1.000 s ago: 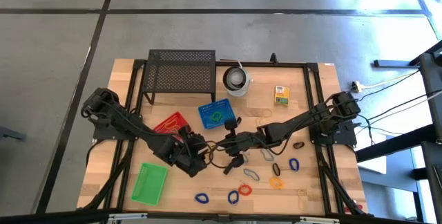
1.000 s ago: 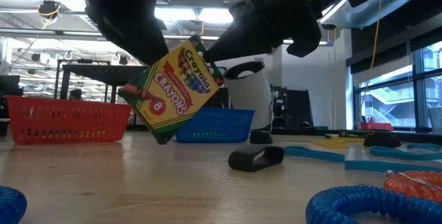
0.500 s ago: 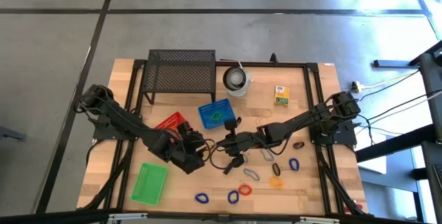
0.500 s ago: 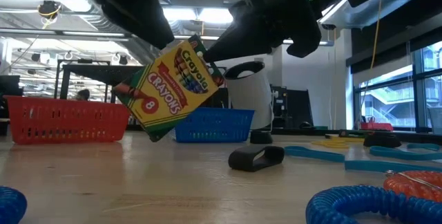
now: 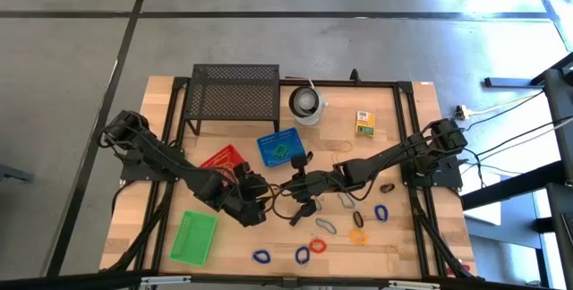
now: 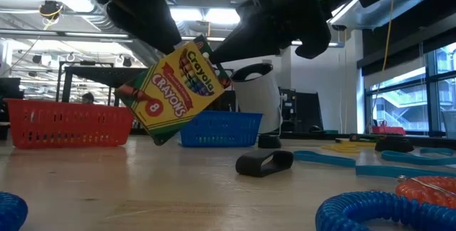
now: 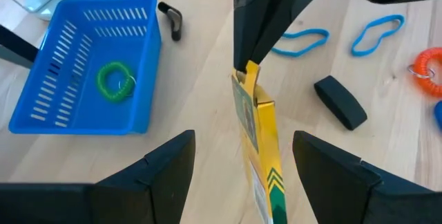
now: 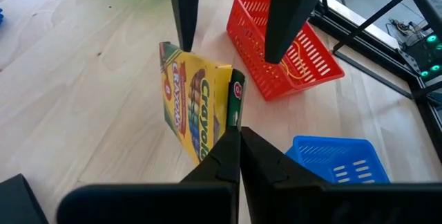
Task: Pick & Place Office Desk Supplies
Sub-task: Put the crayon box into the green bin
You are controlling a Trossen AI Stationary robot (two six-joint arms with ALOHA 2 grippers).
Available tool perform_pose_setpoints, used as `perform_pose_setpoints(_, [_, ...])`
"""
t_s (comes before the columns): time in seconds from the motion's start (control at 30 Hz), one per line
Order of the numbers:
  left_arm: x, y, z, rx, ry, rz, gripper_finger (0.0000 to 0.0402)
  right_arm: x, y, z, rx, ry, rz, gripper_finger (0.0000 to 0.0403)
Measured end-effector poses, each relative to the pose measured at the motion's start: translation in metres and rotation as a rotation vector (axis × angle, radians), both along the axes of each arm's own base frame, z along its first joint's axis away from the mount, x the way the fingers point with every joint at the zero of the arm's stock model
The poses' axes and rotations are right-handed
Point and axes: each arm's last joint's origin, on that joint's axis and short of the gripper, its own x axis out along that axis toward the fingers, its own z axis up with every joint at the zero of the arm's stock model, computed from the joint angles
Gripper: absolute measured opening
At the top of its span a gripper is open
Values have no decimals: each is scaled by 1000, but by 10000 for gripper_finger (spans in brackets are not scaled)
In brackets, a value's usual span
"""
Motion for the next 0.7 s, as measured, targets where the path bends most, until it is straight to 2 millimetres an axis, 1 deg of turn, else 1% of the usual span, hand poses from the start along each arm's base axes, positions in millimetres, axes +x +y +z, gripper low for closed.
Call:
perform_pose_setpoints(0.1, [1, 0, -2, -1, -16, -3, 239, 0, 0, 0, 0, 0, 0, 5])
perform_pose_setpoints(0.33, [1, 8, -22, -33, -56, 16, 239, 0, 0, 0, 0, 0, 0, 5])
perform_pose_setpoints(0.43, [2, 10, -26, -50, -70, 35, 234, 0, 0, 0, 0, 0, -1, 5])
perform_pose_setpoints(0.53, [1, 10, -27, -59, -65, 43, 210, 0, 0, 0, 0, 0, -1, 5])
perform_pose_setpoints(0.7, [2, 11, -27, -100, -61, 53, 145, 0, 0, 0, 3, -7, -1, 5])
